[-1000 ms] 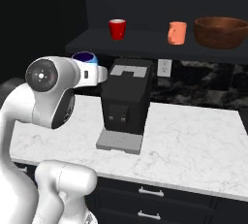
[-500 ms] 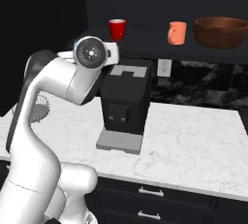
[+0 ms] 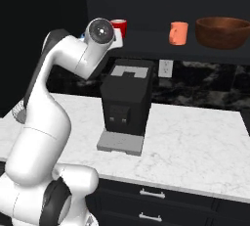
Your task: Gather all objects into one cabinet and sort the glasses and bowls to opposite sides.
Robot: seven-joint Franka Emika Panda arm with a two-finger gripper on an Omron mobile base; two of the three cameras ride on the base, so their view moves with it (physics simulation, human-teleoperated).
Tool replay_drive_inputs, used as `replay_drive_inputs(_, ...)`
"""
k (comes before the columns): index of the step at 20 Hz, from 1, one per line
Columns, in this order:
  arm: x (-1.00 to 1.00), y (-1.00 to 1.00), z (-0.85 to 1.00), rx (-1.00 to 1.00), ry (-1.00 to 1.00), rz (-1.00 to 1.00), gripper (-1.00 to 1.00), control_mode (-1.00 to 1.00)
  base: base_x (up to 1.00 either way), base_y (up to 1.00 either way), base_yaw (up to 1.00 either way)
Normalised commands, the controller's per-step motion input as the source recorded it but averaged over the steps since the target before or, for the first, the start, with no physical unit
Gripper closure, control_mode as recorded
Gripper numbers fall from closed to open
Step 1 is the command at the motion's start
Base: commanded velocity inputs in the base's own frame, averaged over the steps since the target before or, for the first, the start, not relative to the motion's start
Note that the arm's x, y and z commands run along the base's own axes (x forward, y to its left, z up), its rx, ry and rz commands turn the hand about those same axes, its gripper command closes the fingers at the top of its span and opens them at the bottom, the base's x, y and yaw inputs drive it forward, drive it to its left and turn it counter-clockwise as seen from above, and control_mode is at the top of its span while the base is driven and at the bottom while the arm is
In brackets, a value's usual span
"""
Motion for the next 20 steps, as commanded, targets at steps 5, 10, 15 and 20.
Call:
replay_drive_inputs(5, 0.55, 0.0, -0.02, -0.01, 0.02, 0.0, 1.0, -1.0, 0.0, 0.0, 0.0)
replay_drive_inputs(10, 0.42, 0.0, 0.0, 0.0, 0.04, 0.0, 1.0, -1.0, 0.0, 0.0, 0.0)
replay_drive_inputs(15, 0.16, 0.13, -0.03, 0.0, 0.02, 0.0, 1.0, -1.0, 0.0, 0.0, 0.0)
replay_drive_inputs(20, 0.19, 0.14, -0.05, 0.0, 0.01, 0.0, 1.0, -1.0, 0.0, 0.0, 0.0)
